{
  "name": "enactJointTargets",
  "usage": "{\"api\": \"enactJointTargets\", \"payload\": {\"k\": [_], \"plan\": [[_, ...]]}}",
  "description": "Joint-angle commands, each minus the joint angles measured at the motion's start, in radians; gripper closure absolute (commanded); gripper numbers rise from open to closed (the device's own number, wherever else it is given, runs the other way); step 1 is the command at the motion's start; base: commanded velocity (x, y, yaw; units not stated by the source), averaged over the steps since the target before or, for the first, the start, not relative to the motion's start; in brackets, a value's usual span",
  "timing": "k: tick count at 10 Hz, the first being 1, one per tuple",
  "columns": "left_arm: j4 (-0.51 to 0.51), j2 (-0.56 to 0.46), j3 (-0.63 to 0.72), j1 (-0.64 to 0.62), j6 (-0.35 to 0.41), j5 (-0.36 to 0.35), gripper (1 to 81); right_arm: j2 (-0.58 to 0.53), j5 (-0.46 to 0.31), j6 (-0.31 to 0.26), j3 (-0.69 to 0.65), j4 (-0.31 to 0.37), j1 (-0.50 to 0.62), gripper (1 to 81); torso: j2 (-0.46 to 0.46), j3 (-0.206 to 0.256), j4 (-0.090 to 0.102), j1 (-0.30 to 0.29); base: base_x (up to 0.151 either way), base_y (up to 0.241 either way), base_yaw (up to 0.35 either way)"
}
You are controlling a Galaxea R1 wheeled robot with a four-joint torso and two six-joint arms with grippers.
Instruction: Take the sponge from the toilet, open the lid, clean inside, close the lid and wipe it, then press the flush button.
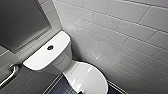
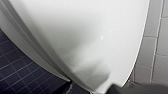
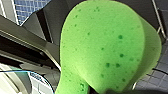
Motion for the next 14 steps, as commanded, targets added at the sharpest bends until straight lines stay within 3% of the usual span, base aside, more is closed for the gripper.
{"api": "enactJointTargets", "payload": {"k": [1, 4, 11, 14], "plan": [[0.014, 0.015, 0.012, -0.101, -0.006, -0.051, 1.0, -0.021, -0.056, -0.001, 0.024, -0.031, -0.032, 81.1, 0.000, 0.000, 0.000, 0.000, 0.000, 0.000, 0.000], [0.016, 0.037, -0.048, -0.098, -0.124, -0.052, 1.0, -0.021, -0.056, -0.001, 0.027, -0.031, -0.029, 81.1, 0.000, 0.000, 0.000, 0.000, 0.000, 0.000, 0.000], [0.020, -0.054, 0.150, -0.130, -0.133, -0.057, 1.0, -0.016, -0.066, -0.001, 0.036, -0.038, -0.017, 81.1, 0.000, 0.000, 0.000, 0.000, 0.000, 0.000, 0.000], [0.028, -0.048, 0.148, -0.130, -0.133, -0.057, 1.0, -0.013, -0.070, -0.001, 0.033, -0.040, -0.015, 81.1, 0.000, 0.000, 0.000, 0.000, 0.000, 0.000, 0.000]]}}
